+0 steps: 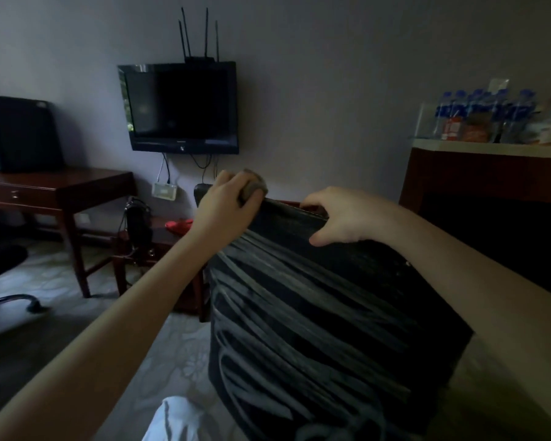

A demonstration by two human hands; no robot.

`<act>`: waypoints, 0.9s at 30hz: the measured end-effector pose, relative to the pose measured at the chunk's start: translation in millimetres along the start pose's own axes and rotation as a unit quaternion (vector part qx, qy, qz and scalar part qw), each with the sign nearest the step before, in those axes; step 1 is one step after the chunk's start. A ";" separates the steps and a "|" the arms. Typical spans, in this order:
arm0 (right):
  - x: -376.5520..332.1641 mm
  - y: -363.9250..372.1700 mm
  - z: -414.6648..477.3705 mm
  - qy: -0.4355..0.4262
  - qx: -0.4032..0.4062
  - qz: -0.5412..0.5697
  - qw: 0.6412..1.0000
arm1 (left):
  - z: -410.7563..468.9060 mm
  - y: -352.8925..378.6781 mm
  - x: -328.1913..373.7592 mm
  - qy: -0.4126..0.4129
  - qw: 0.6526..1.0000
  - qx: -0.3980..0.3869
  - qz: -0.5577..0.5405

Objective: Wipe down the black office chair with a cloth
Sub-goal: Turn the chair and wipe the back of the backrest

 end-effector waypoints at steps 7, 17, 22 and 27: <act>9.8 -5.6 -7.6 0.004 -0.009 0.044 0.999 | 13.2 2.8 -15.6 0.033 0.999 -0.005 -0.009; -10.0 -6.3 -6.8 -0.006 0.013 0.053 0.998 | 63.4 4.7 -101.5 -0.096 0.995 -0.005 -0.008; -7.6 6.1 -13.3 -0.038 -0.016 0.110 0.993 | 55.6 6.2 -108.9 -0.104 0.994 -0.018 -0.035; -8.9 15.2 -2.3 -0.041 0.014 0.207 0.977 | 35.1 -2.9 -59.0 -0.012 0.998 -0.035 -0.044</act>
Point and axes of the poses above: each hand's wrist, its own z-axis towards the middle knuckle, its own y-axis out of the palm, x = y × z, the point moved 6 cm from there along z, towards the middle knuckle, and after that the axes turned 2 degrees about -x, right-handed, at the moved point
